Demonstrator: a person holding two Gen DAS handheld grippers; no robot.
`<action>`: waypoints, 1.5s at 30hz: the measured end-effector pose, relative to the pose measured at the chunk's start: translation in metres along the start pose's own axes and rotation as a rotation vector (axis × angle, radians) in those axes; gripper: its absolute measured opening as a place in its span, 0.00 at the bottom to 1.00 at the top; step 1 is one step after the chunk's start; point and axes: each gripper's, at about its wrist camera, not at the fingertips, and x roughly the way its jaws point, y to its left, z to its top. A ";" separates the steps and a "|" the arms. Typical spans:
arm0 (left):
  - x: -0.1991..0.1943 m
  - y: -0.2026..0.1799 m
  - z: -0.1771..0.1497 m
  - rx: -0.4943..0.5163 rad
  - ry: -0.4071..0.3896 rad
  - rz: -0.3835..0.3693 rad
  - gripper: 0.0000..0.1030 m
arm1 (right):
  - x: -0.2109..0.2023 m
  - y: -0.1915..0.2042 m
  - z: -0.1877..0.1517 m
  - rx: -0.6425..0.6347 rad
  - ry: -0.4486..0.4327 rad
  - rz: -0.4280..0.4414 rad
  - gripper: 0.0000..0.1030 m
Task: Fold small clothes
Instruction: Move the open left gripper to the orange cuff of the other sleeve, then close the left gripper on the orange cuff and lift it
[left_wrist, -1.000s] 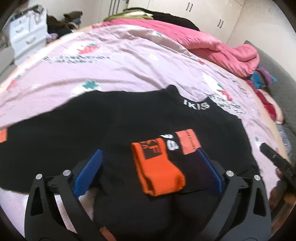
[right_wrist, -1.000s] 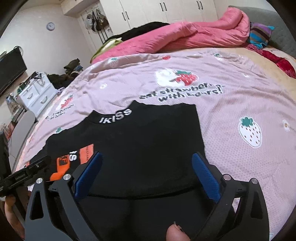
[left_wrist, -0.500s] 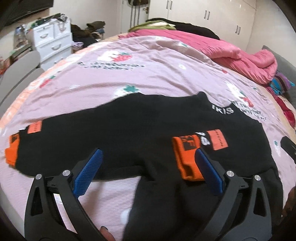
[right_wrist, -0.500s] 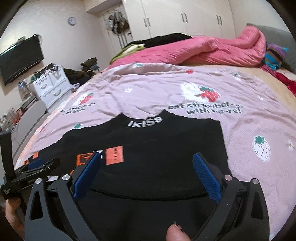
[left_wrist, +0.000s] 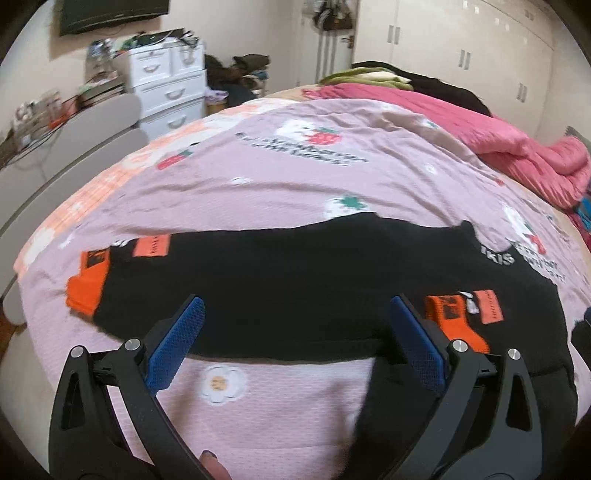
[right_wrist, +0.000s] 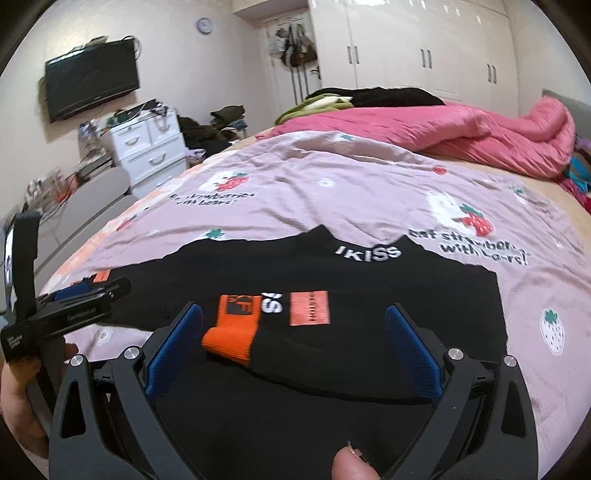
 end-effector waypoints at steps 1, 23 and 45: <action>0.001 0.004 0.000 -0.012 0.002 0.005 0.91 | 0.001 0.004 0.000 -0.008 -0.002 0.004 0.96; 0.012 0.138 0.000 -0.356 -0.001 0.253 0.91 | 0.022 0.077 -0.017 -0.116 0.053 0.165 0.96; 0.038 0.186 -0.013 -0.521 -0.057 0.115 0.08 | 0.014 0.042 -0.008 -0.036 0.038 0.108 0.96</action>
